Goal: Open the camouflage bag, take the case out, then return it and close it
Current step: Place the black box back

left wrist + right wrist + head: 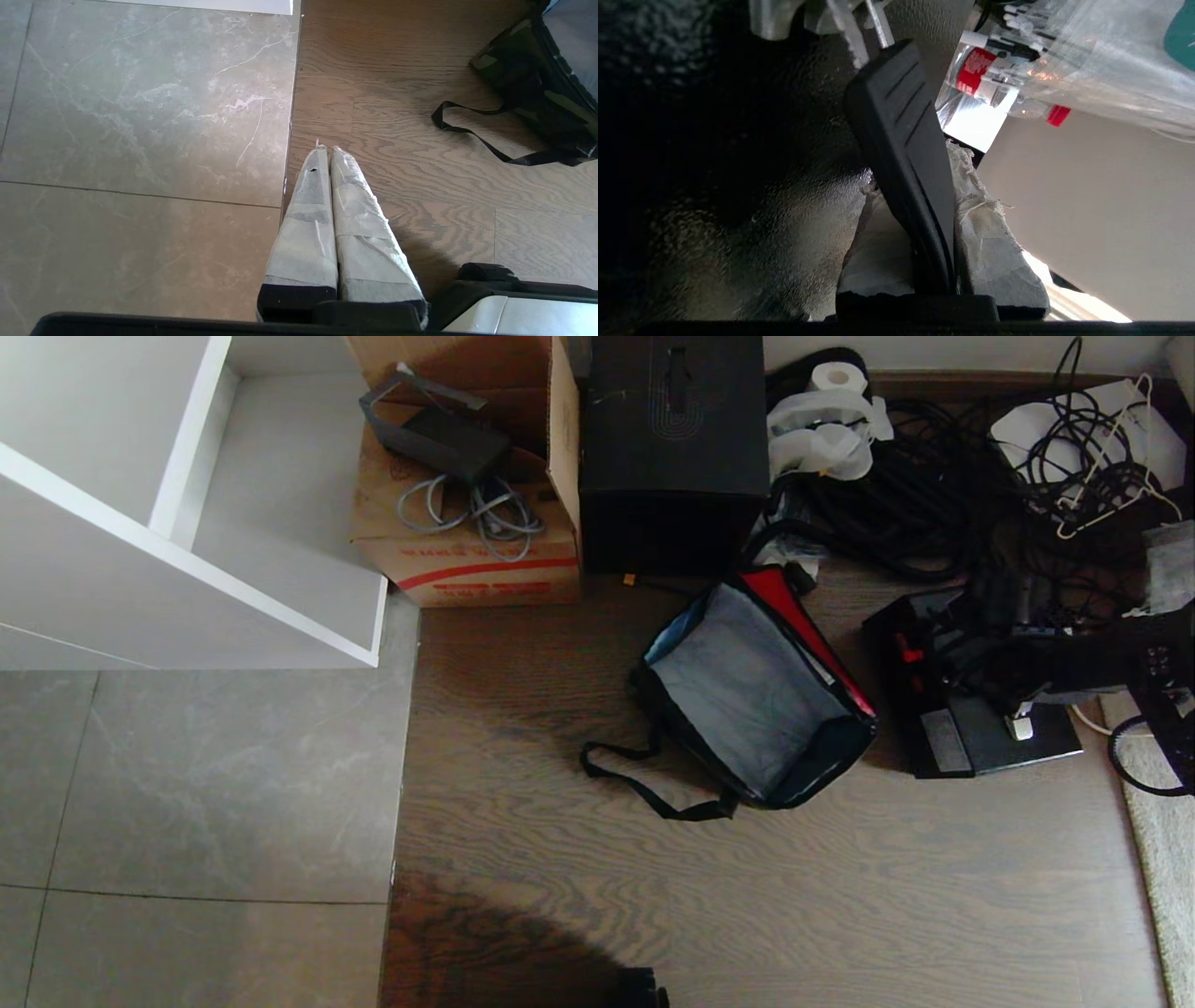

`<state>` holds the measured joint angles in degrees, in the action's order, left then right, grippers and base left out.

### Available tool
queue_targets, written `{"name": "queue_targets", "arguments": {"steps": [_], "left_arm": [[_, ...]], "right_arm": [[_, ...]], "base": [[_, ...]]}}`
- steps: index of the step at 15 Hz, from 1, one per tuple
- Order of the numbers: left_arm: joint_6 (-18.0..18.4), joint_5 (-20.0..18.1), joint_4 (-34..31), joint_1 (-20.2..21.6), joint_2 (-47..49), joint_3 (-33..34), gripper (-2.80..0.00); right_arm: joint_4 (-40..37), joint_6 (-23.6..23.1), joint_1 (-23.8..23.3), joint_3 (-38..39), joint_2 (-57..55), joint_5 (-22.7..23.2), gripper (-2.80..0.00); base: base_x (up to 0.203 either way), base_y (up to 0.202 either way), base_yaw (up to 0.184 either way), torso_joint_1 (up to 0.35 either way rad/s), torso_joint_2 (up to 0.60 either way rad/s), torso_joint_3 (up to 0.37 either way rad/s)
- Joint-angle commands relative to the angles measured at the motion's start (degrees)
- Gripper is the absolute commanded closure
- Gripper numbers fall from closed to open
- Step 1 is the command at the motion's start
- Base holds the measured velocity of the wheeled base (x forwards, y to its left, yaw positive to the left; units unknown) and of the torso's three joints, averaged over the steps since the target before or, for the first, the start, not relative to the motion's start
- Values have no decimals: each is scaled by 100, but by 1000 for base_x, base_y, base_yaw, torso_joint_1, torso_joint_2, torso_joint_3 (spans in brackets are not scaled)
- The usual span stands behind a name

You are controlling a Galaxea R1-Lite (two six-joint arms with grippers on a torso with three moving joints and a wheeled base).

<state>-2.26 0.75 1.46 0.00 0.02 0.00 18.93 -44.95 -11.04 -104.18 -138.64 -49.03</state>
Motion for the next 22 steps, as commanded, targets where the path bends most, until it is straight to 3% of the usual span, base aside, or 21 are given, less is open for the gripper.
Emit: {"name": "queue_targets", "arguments": {"steps": [1, 12, 16, 20, 22], "left_arm": [[-3, 4, 3, 0, -2, 53, 0], [-3, 4, 3, 0, -2, 53, 0], [-3, 4, 3, 0, -2, 53, 0], [-3, 4, 3, 0, -2, 53, 0], [-3, 4, 3, 0, -2, 53, 0]], "right_arm": [[33, -39, 56, 69, 441, -11, 0], [-59, -278, 705, 1360, 2438, 48, 0], [-44, -314, 1234, 2068, 3159, 60, 0], [16, -431, 2107, 2634, 3963, 54, 0], [23, -445, 2273, 2780, 4091, 60, 0]], "base": [[0, 0, 0, 0, 0, 0], [0, 0, 0, 0, 0, 0], [0, 0, 0, 0, 0, 0], [0, 0, 0, 0, 0, 0], [0, 0, 0, 0, 0, 0]]}}
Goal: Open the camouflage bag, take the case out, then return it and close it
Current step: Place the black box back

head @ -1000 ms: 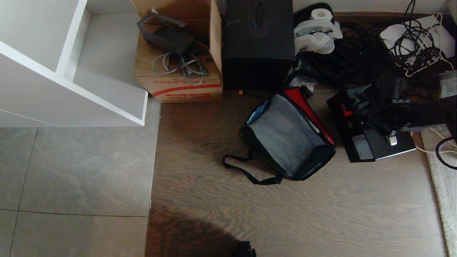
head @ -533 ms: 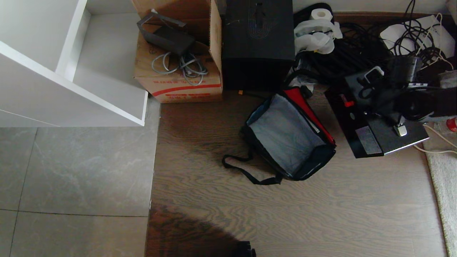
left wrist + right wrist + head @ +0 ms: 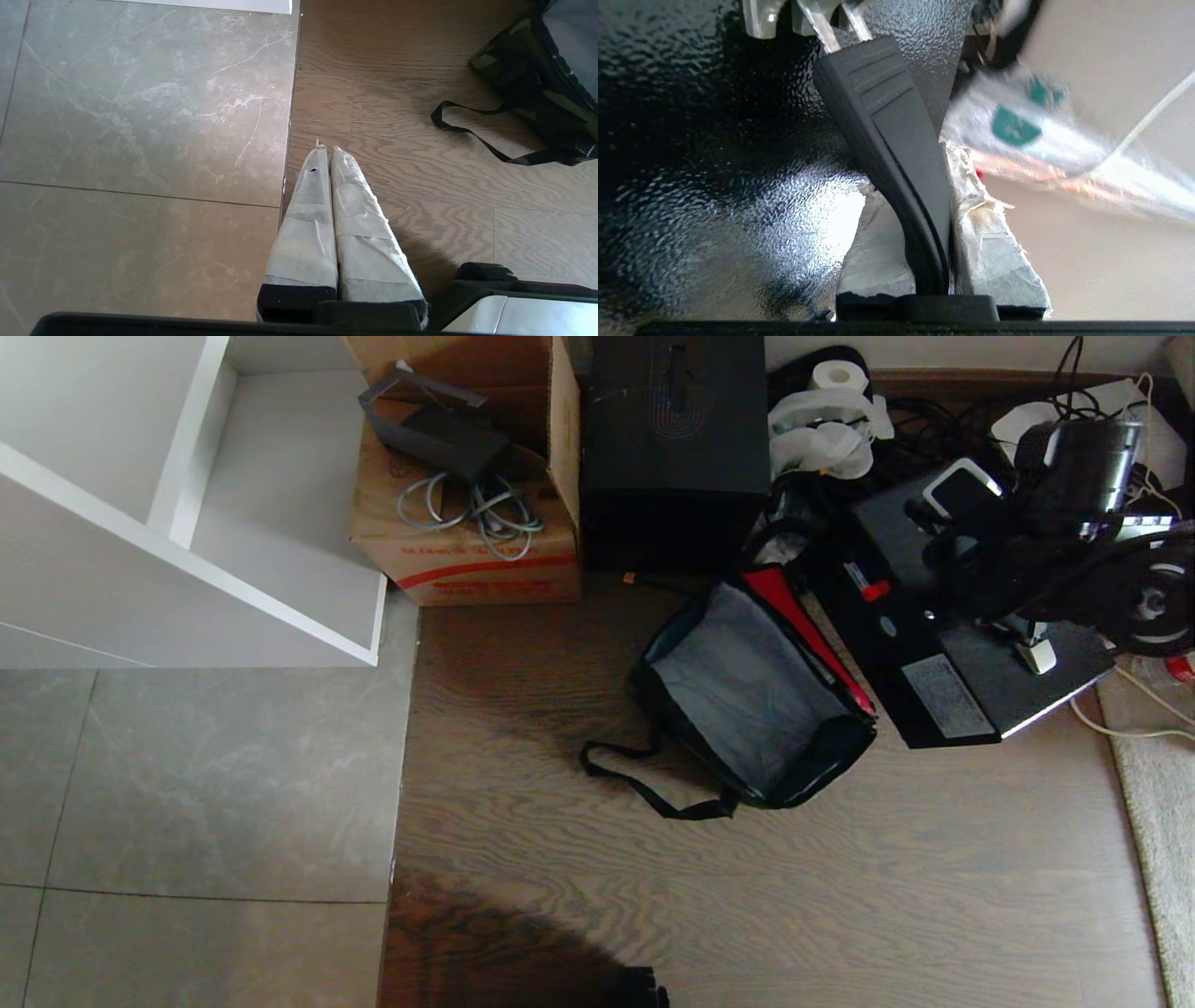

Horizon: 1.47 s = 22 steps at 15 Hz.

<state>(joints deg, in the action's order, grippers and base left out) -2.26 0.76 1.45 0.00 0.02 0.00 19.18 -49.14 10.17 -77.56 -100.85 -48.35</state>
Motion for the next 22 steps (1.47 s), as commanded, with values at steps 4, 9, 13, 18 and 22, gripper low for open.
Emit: {"name": "queue_targets", "arguments": {"steps": [4, 9, 13, 18, 22], "left_arm": [[-3, 3, 4, 0, -2, 53, 0], [-3, 3, 4, 0, -2, 53, 0], [-3, 3, 4, 0, -2, 53, 0], [-3, 3, 4, 0, -2, 53, 0], [5, 3, 4, 0, -2, 53, 0]], "right_arm": [[16, 10, 636, 346, 496, -17, 0], [143, 25, 1285, 575, 369, -25, 0], [344, 63, 1663, 605, 86, -32, 0], [813, 133, 1918, 747, -315, -13, 0], [895, 141, 1998, 680, -514, 54, 0]], "base": [[0, 0, 0, 0, 0, 0], [0, 0, 0, 0, 0, 0], [0, 0, 0, 0, 0, 0], [0, 0, 0, 0, 0, 0], [0, 0, 0, 0, 0, 0]]}}
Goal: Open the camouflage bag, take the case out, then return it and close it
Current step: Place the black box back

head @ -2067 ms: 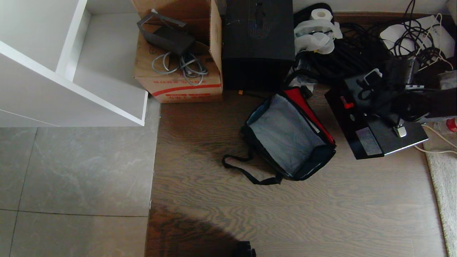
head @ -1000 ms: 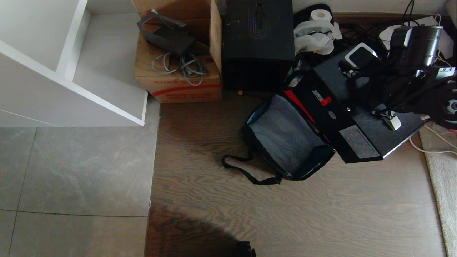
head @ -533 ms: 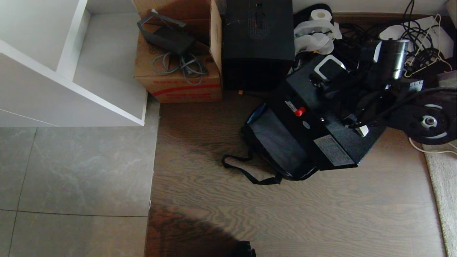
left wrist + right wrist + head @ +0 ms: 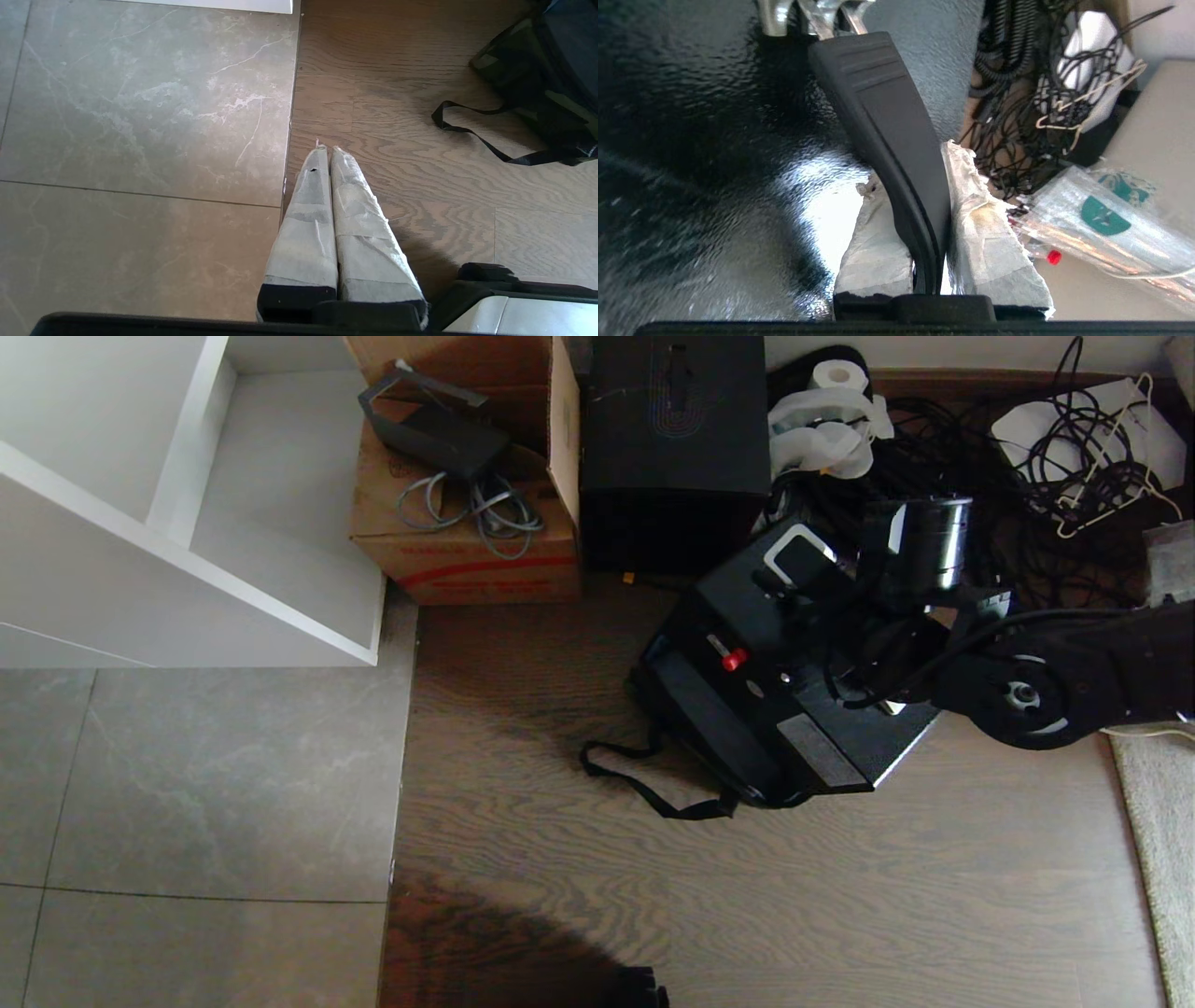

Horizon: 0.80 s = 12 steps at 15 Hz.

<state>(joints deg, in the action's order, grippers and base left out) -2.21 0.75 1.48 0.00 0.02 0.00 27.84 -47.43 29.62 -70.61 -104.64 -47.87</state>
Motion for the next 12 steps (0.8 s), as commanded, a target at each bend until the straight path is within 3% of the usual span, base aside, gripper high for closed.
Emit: {"name": "queue_targets", "arguments": {"steps": [1, 12], "left_arm": [[-8, 4, 2, 0, -2, 53, 0], [-8, 4, 2, 0, -2, 53, 0]], "right_arm": [[38, -38, 79, -14, -153, 6, 0], [161, 94, 211, -128, -522, 14, 0]], "base": [[0, 0, 0, 0, 0, 0], [0, 0, 0, 0, 0, 0]]}}
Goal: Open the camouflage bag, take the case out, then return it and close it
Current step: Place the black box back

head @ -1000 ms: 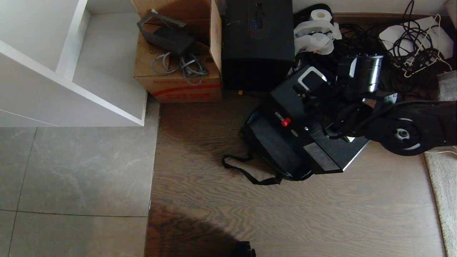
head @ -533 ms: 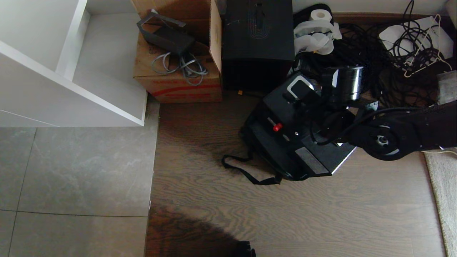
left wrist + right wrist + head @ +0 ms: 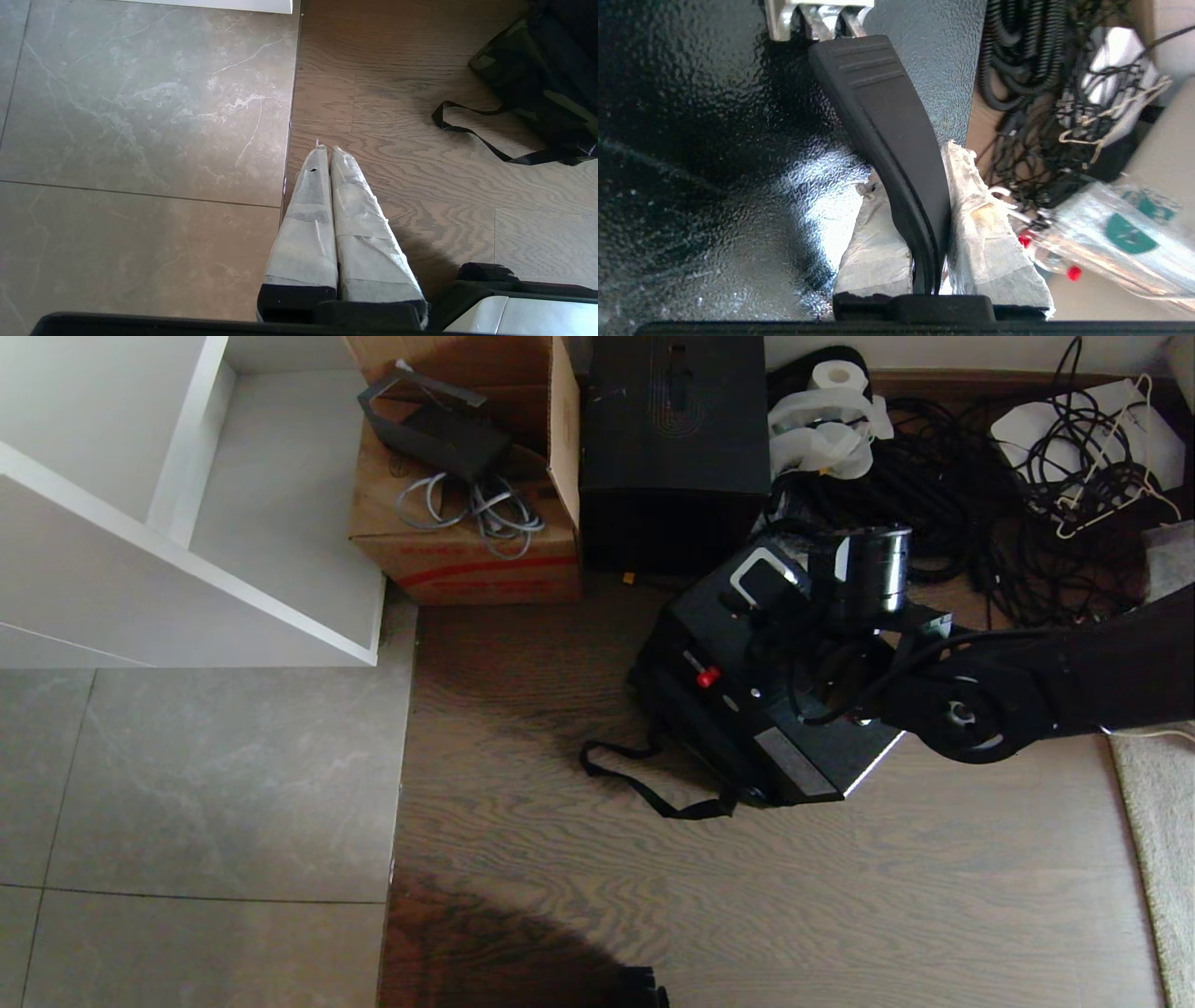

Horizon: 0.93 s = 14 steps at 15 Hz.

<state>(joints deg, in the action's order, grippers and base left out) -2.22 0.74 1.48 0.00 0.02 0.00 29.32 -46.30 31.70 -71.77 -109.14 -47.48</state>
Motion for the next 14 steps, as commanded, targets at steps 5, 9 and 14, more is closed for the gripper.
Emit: {"name": "queue_targets", "arguments": {"steps": [5, 9, 14], "left_arm": [[-5, 5, 2, 0, -2, 53, 0], [2, 5, 2, 0, -2, 53, 0], [-7, 5, 2, 0, -2, 53, 0]], "right_arm": [[101, -11, -5, -13, -169, -16, 0], [127, -11, -14, 22, -213, -7, 0], [241, -29, -23, -4, -300, 20, 0]], "base": [[0, 0, 0, 0, 0, 0], [0, 0, 0, 0, 0, 0], [0, 0, 0, 0, 0, 0]]}}
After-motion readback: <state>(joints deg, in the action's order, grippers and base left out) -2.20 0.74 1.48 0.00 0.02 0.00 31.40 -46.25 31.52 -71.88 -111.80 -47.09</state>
